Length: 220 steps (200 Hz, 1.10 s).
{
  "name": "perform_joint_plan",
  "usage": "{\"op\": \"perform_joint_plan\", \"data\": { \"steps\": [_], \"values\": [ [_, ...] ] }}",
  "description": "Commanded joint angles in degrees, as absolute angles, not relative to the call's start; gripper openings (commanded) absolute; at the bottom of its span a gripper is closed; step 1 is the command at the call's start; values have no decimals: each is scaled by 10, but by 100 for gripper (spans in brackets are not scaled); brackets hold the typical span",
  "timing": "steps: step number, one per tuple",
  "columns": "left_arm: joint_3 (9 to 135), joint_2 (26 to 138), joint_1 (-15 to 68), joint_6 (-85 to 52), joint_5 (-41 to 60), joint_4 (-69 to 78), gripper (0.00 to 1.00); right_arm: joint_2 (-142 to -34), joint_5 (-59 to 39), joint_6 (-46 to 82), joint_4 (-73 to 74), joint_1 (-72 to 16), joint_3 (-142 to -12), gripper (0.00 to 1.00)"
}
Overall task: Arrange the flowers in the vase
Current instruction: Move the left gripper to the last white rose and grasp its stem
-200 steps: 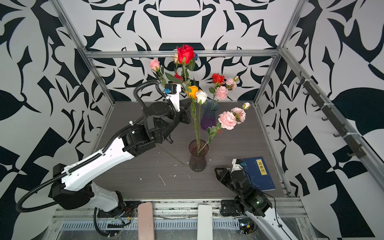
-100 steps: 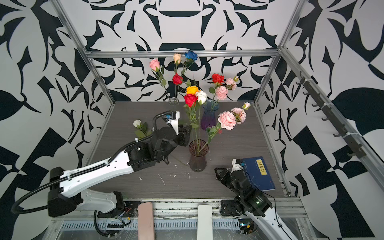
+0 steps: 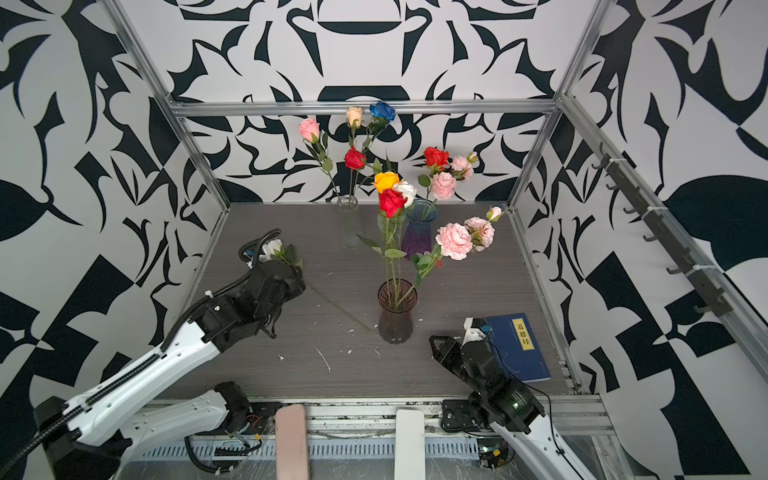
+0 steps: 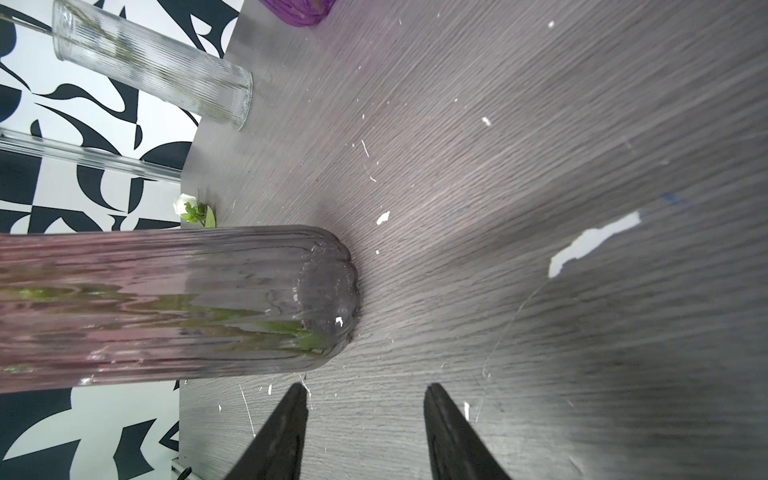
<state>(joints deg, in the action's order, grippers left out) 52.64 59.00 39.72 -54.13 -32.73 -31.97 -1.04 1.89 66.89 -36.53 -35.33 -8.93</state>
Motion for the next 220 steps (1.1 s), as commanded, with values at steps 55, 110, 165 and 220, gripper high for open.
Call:
{"op": "perform_joint_plan", "data": {
  "steps": [55,110,165,220],
  "values": [
    [610,867,230,-606,-88,-390,50,-6,31,666,-367,-351,-85,49],
    [764,1065,204,-599,-106,-462,42,-7,33,661,-371,-351,-89,49],
    [805,1160,190,-608,-91,-469,44,-7,36,658,-371,-351,-91,50],
    [829,1198,188,-596,-87,-473,2,-7,35,655,-374,-351,-93,50]
  ]
}}
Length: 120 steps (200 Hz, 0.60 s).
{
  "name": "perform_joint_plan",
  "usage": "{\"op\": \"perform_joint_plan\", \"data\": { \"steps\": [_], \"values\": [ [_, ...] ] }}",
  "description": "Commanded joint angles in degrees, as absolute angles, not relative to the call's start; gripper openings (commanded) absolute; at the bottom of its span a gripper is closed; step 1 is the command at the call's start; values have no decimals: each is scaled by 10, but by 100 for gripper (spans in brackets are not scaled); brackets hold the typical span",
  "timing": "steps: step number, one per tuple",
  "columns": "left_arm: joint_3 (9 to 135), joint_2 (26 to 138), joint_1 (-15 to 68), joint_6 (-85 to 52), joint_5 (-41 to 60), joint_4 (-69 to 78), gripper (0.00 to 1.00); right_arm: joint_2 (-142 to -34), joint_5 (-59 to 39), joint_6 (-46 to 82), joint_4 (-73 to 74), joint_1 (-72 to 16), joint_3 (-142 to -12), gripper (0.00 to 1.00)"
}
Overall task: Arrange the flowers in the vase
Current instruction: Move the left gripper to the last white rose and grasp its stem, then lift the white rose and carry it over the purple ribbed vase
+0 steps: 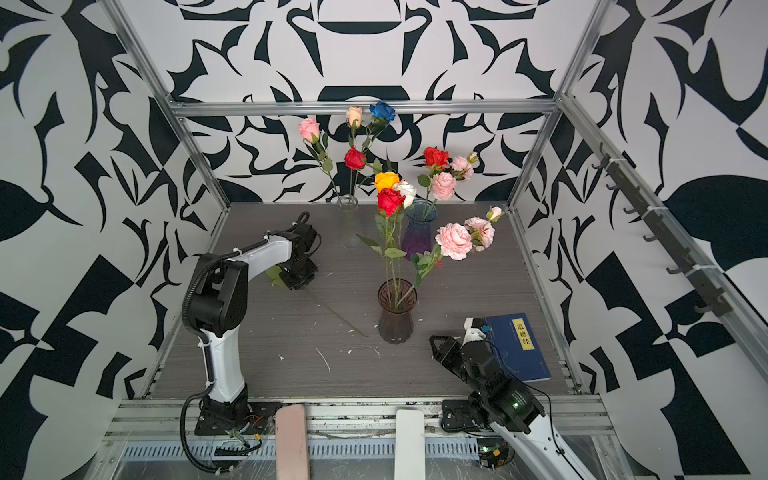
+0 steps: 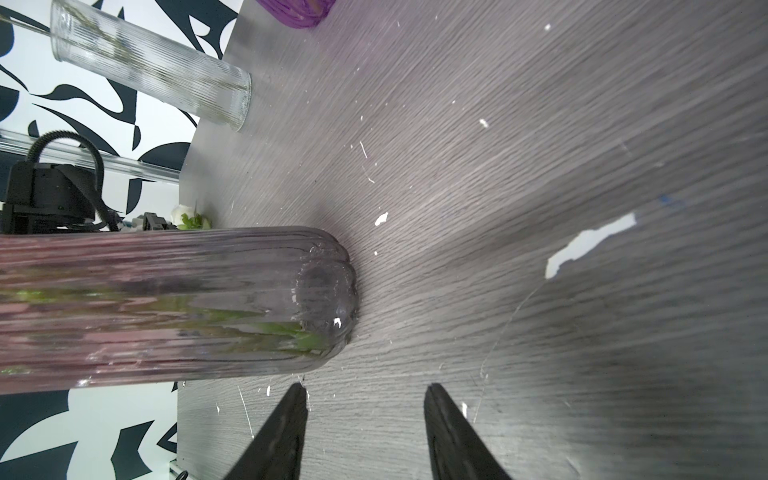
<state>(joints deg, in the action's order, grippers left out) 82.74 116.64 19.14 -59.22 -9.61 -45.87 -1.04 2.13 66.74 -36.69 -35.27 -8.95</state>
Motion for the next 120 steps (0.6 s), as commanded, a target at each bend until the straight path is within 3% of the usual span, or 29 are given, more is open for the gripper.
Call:
{"op": "perform_joint_plan", "data": {
  "steps": [1,37,83,120],
  "values": [
    [829,1198,188,-595,-87,-473,1,-7,35,655,-374,-351,-93,50],
    [798,1133,173,-608,-92,-491,0,-7,35,655,-374,-351,-93,50],
    [776,929,176,-635,-124,-527,0,-7,33,661,-370,-351,-88,50],
    [801,744,271,-607,-205,-427,0,-6,31,667,-366,-351,-85,50]
  ]
}}
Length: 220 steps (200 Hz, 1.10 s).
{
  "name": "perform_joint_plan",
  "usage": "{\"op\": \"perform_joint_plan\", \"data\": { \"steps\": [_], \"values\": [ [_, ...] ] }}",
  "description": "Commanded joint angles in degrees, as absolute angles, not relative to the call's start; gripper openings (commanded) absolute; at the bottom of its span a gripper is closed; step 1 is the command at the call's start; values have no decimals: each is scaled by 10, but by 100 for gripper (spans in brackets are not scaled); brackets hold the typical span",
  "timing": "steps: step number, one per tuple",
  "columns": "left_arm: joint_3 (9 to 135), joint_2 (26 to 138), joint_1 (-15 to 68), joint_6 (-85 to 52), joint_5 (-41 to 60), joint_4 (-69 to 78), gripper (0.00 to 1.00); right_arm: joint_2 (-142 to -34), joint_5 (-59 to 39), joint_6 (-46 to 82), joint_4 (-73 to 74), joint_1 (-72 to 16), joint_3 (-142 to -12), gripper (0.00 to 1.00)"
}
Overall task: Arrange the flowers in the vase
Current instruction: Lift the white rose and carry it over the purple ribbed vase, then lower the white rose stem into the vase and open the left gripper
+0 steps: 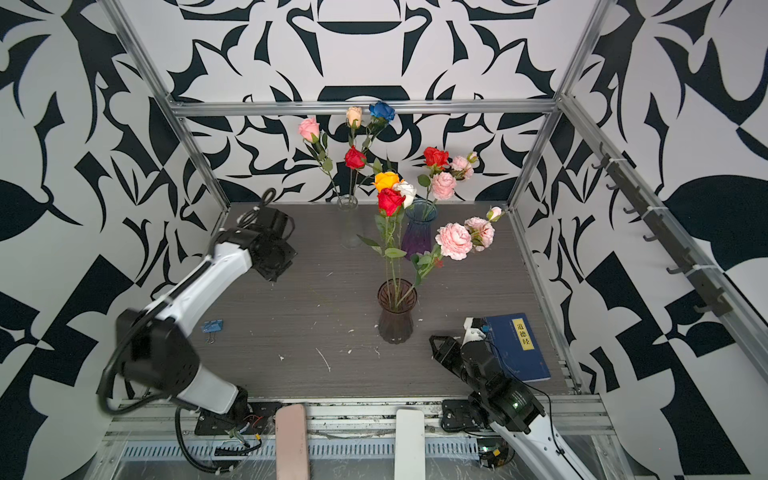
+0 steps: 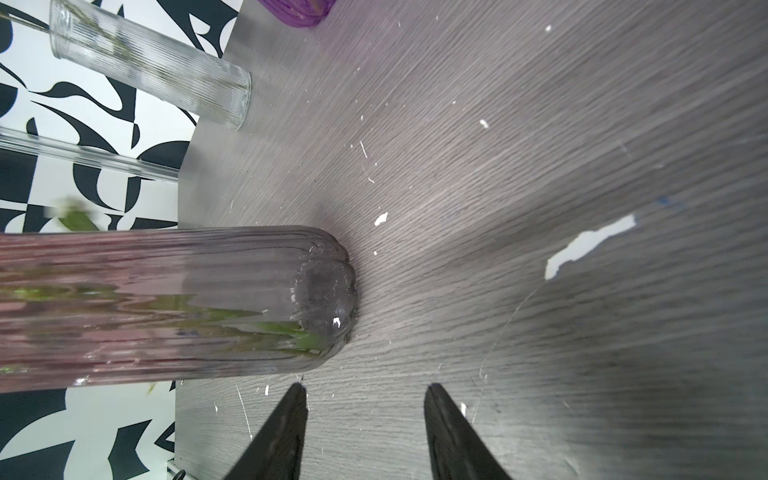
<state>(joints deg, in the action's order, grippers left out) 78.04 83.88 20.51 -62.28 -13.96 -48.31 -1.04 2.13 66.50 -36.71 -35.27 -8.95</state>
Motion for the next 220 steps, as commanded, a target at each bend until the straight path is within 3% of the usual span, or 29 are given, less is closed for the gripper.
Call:
{"op": "perform_joint_plan", "data": {
  "steps": [1,26,67,105,167,220],
  "values": [
    [802,740,275,-603,-207,-420,0,-6,31,668,-366,-351,-85,50],
    [817,676,376,-461,-255,-239,0,-7,29,668,-369,-351,-85,50],
    [877,716,538,-163,-241,-45,0,-7,31,668,-370,-351,-86,50],
    [954,806,610,-26,-231,-14,0,-7,31,666,-372,-350,-87,50],
    [984,867,634,-2,-238,-26,0,-6,31,660,-373,-351,-90,50],
    [961,870,634,-75,-228,-74,0,-6,30,658,-372,-351,-90,50]
  ]
}}
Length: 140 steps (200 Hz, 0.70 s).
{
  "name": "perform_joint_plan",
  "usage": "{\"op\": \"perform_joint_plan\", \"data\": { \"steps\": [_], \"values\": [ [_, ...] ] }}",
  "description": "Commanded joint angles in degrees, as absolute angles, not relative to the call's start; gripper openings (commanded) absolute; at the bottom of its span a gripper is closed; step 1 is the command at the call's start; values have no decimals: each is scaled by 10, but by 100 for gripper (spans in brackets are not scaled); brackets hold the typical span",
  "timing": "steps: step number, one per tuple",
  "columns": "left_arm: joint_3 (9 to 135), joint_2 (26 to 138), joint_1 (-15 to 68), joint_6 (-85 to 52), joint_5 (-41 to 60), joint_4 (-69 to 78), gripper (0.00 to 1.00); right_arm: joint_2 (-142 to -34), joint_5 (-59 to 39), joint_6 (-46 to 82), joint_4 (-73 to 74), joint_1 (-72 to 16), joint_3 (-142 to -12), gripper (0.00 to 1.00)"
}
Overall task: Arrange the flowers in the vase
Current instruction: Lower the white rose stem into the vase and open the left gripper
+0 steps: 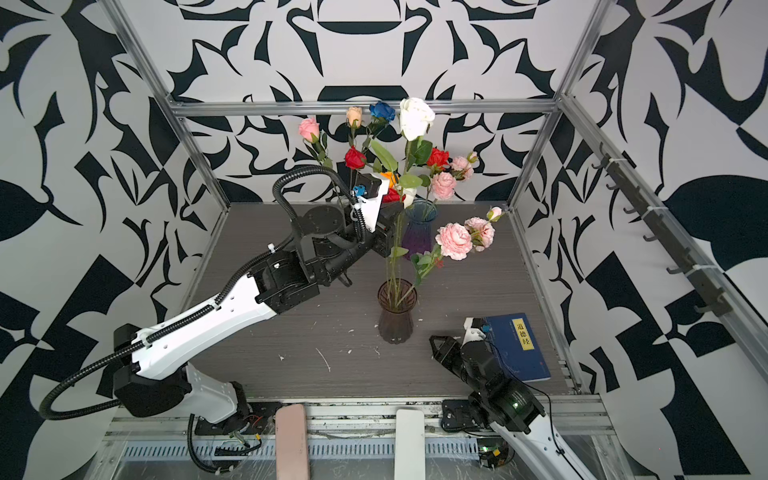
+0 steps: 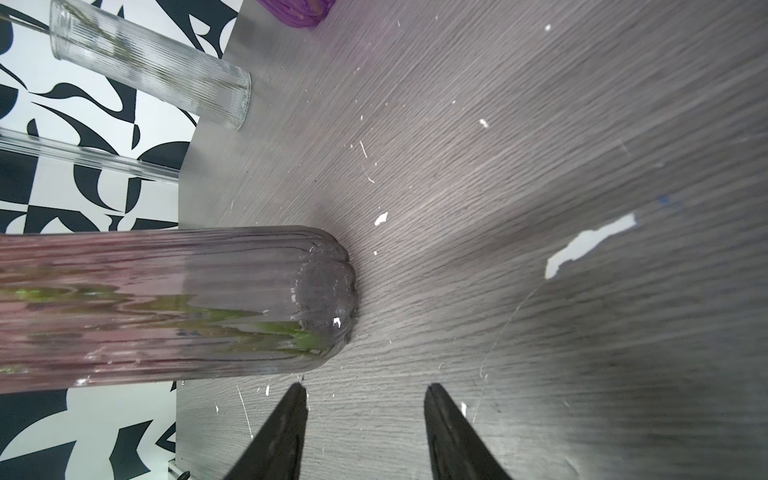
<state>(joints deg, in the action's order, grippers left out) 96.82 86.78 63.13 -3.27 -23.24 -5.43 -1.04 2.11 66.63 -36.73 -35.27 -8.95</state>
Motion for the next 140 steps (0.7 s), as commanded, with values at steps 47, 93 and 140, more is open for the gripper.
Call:
{"op": "perform_joint_plan", "data": {
  "steps": [47,93,140],
  "values": [
    [938,880,644,-119,-190,-111,0,-6,31,658,-372,-351,-90,50],
    [930,883,648,-119,-192,-150,73,-7,32,659,-374,-351,-91,50],
    [895,818,648,-113,-208,-133,84,-6,33,662,-377,-351,-91,50]
  ]
}}
